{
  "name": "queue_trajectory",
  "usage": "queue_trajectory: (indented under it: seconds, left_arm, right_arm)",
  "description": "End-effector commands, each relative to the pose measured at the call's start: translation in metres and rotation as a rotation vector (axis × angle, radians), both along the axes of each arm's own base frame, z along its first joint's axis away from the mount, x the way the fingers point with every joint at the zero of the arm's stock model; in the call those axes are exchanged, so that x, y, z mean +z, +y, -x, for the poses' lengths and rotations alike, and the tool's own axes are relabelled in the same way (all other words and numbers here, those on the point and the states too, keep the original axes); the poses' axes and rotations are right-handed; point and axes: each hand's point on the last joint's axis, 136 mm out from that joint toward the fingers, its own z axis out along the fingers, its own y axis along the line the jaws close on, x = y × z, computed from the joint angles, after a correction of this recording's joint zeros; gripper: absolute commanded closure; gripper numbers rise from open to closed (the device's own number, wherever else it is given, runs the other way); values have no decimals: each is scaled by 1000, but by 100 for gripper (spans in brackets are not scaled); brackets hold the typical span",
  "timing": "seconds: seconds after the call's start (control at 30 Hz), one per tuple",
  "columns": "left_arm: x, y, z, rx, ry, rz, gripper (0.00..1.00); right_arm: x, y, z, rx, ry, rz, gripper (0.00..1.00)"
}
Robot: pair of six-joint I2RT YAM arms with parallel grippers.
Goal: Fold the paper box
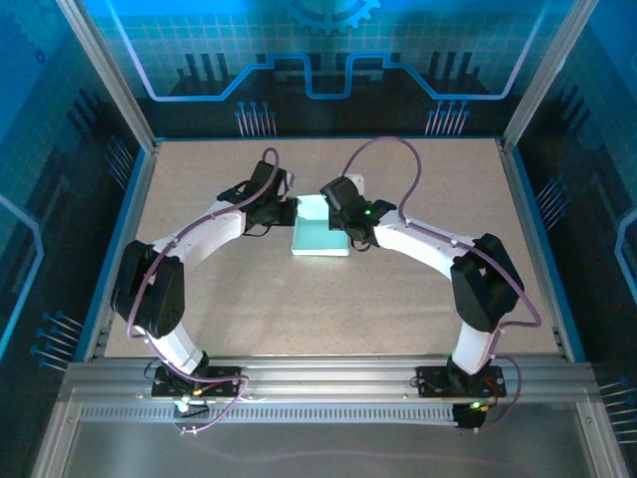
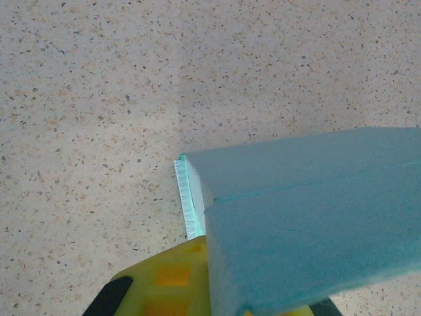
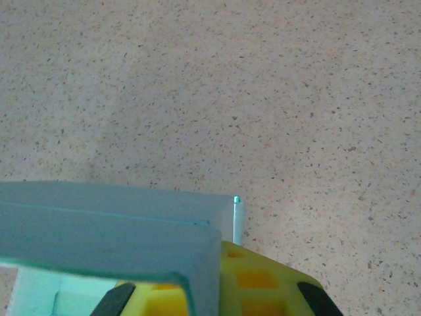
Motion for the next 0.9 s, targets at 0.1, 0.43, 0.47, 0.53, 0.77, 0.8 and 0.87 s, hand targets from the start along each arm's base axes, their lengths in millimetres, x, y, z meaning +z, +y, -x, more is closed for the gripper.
queue_trajectory:
  seconds: [0.1,0.43,0.47,0.53,0.77,0.8,0.87]
  left_arm:
    - [22,-20,1,-3,-84,72,100]
    - [17,-28,4,7,-127,60,100]
    - [17,-30,4,6,-128,60,100]
    - [16,-32,6,9,-134,58,100]
    - [13,-31,13,22,-156,57,100]
    - [13,-31,13,26,-159,58,100]
    - [12,-30,16,32,-166,58,100]
  right_arm:
    - [21,14,1,-49,-107,-82,100]
    - [10,11,4,-62,-150,-81,100]
    - [9,11,5,-63,-151,-81,100]
    - [8,9,7,-70,-156,-77,100]
    - [4,8,12,-70,-177,-69,100]
    - [4,8,13,-70,-179,-67,100]
    - [4,9,15,-66,-187,-60,100]
